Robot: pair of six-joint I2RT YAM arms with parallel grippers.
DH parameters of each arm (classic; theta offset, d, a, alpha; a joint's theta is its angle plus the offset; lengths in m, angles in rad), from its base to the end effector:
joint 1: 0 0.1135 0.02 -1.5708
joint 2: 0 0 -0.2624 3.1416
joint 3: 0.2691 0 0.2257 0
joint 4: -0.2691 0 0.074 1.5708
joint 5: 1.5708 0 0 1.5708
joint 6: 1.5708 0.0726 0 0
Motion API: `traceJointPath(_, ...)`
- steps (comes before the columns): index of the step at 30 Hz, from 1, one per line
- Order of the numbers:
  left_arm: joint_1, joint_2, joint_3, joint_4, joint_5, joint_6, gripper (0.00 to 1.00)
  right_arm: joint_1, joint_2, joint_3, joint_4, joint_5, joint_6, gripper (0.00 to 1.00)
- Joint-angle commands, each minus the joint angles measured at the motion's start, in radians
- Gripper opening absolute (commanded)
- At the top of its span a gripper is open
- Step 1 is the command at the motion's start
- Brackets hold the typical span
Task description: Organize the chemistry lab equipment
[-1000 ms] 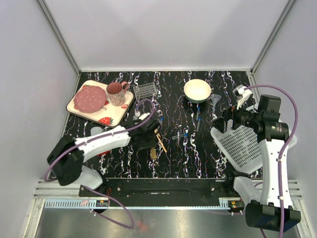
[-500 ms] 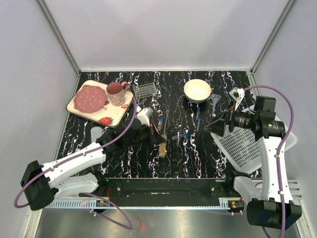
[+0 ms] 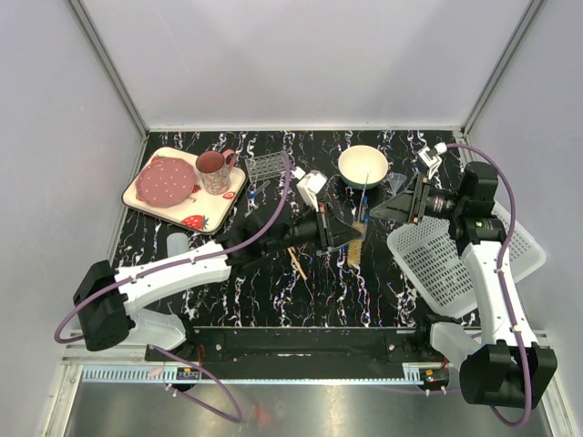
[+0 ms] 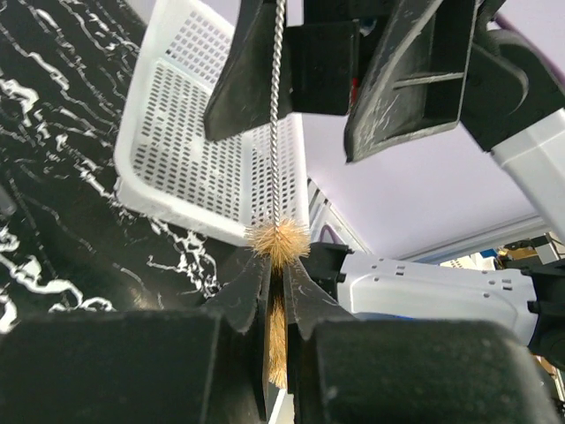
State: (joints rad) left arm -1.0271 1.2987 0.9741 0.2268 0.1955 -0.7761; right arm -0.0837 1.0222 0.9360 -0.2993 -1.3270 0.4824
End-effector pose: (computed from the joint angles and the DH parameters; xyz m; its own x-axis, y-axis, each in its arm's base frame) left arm 0.1531 -0.2806 0.3395 -0.6942 -0.1799 -0.6970 0.6351 0.3026 -0.7107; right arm 0.1951 0.0543 0.3440 -0.7383 0.1743 -0.6516 -0.6021 0.2651 0.7531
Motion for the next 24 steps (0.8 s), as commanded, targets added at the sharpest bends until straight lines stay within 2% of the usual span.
traceJointPath(1,-0.022,0.063,0.098,0.101,-0.030,-0.006,0.00,0.033,-0.016,-0.014,0.213,0.008,0.200,0.74)
traceJointPath(6,-0.037,0.106,0.123,0.112,-0.033,-0.031,0.00,0.053,-0.008,-0.025,0.230,0.023,0.219,0.63)
traceJointPath(9,-0.042,0.114,0.124,0.115,-0.034,-0.040,0.00,0.067,-0.008,-0.034,0.261,0.031,0.242,0.52)
traceJointPath(14,-0.050,0.117,0.129,0.120,-0.036,-0.041,0.00,0.071,-0.004,-0.055,0.333,0.031,0.292,0.26)
traceJointPath(16,-0.051,0.120,0.129,0.123,-0.033,-0.045,0.00,0.071,-0.005,-0.065,0.357,0.031,0.311,0.22)
traceJointPath(20,-0.056,0.128,0.130,0.123,-0.022,-0.054,0.00,0.071,-0.020,-0.074,0.367,0.029,0.311,0.02)
traceJointPath(22,-0.054,0.123,0.129,0.106,-0.021,-0.071,0.07,0.071,-0.030,-0.075,0.350,0.028,0.280,0.00)
traceJointPath(23,-0.054,0.119,0.130,0.077,-0.027,-0.066,0.21,0.071,-0.040,-0.072,0.339,0.026,0.262,0.00)
traceJointPath(24,-0.054,0.103,0.129,0.068,-0.028,-0.057,0.29,0.070,-0.048,-0.071,0.330,0.016,0.225,0.00)
